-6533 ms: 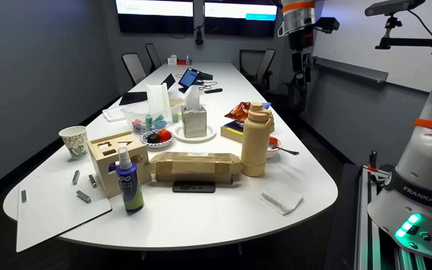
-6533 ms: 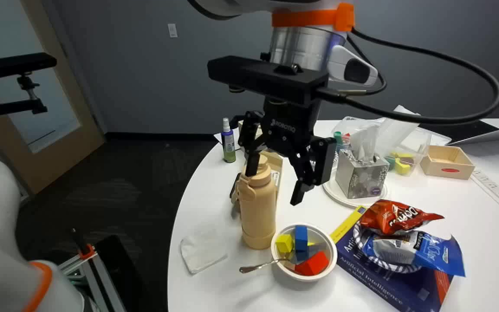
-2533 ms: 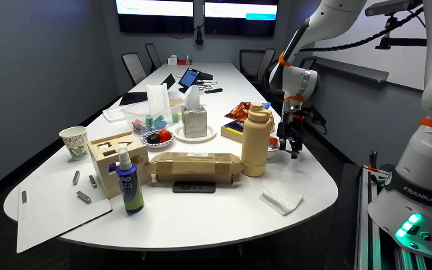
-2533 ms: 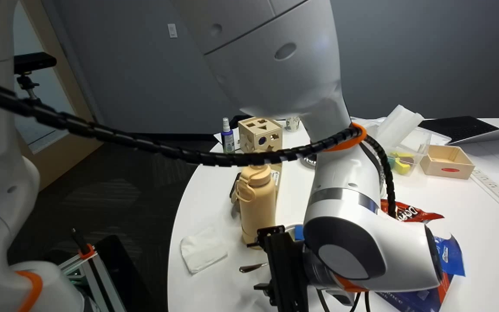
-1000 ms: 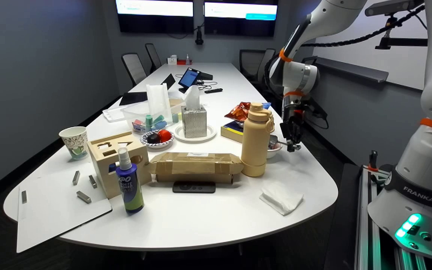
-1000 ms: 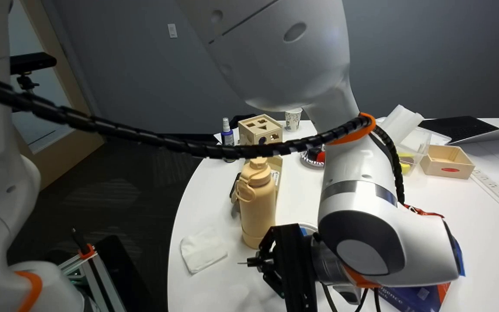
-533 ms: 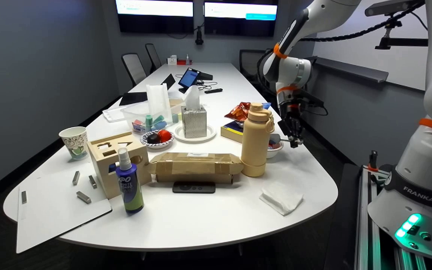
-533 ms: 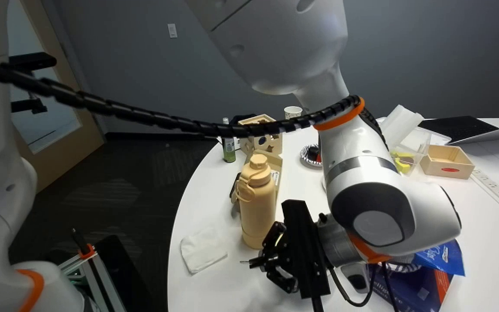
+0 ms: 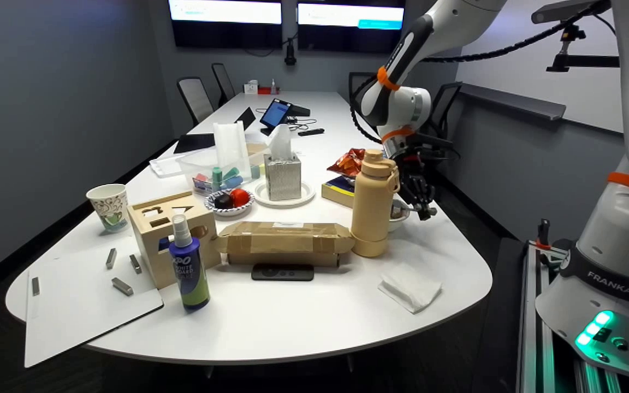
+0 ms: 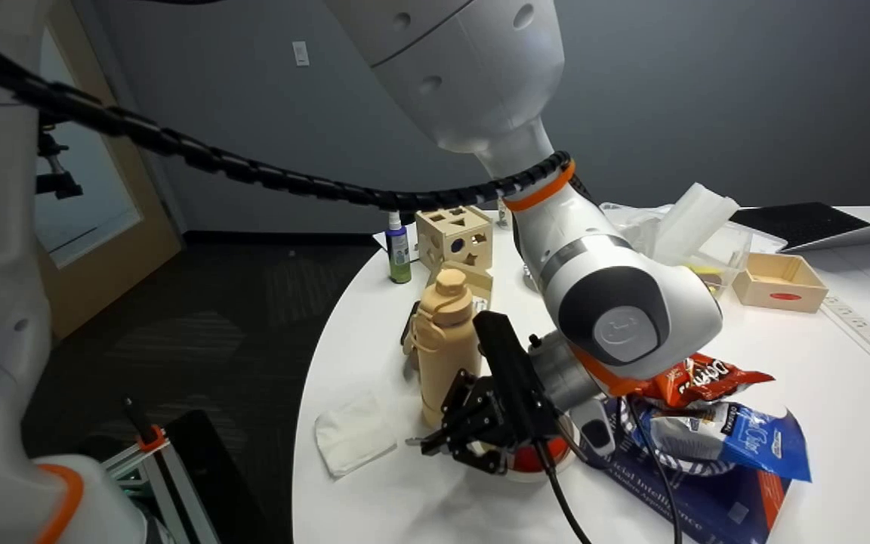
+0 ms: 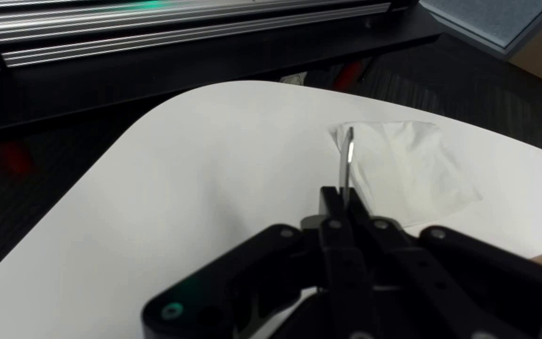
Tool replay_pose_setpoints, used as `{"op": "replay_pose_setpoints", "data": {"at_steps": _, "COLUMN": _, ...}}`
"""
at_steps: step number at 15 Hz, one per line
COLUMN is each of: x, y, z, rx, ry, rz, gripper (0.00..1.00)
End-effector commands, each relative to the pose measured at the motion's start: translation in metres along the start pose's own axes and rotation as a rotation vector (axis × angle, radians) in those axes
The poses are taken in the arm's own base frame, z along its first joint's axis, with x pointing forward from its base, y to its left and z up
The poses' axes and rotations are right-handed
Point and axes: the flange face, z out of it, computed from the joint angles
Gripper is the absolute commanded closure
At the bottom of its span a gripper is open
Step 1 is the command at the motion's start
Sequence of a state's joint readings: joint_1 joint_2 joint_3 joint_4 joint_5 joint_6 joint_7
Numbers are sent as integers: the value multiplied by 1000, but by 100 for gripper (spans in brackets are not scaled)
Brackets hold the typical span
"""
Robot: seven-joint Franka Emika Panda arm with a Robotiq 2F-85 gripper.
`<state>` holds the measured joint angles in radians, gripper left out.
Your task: Use the cake spatula to stir the blocks in the bowl.
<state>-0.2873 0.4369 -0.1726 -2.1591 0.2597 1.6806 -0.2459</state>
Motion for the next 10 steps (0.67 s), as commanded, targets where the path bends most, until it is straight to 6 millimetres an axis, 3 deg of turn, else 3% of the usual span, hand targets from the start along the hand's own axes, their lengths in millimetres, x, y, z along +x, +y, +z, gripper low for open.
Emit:
{"op": "replay_pose_setpoints", "data": {"at_steps": 1, "x": -1, "y": 2, "z": -8, "rx": 25, "ry": 1, "rz": -7, "gripper": 99}}
{"op": "replay_pose_setpoints", "data": {"at_steps": 6, "x": -9, "y": 15, "z": -22, "rx": 93, "ry": 68, "rz": 35, "gripper": 99}}
{"op": "replay_pose_setpoints", "data": {"at_steps": 10, "x": -9, "y": 21, "z": -23, "rx": 30, "ry": 67, "rz": 147, "gripper": 99}}
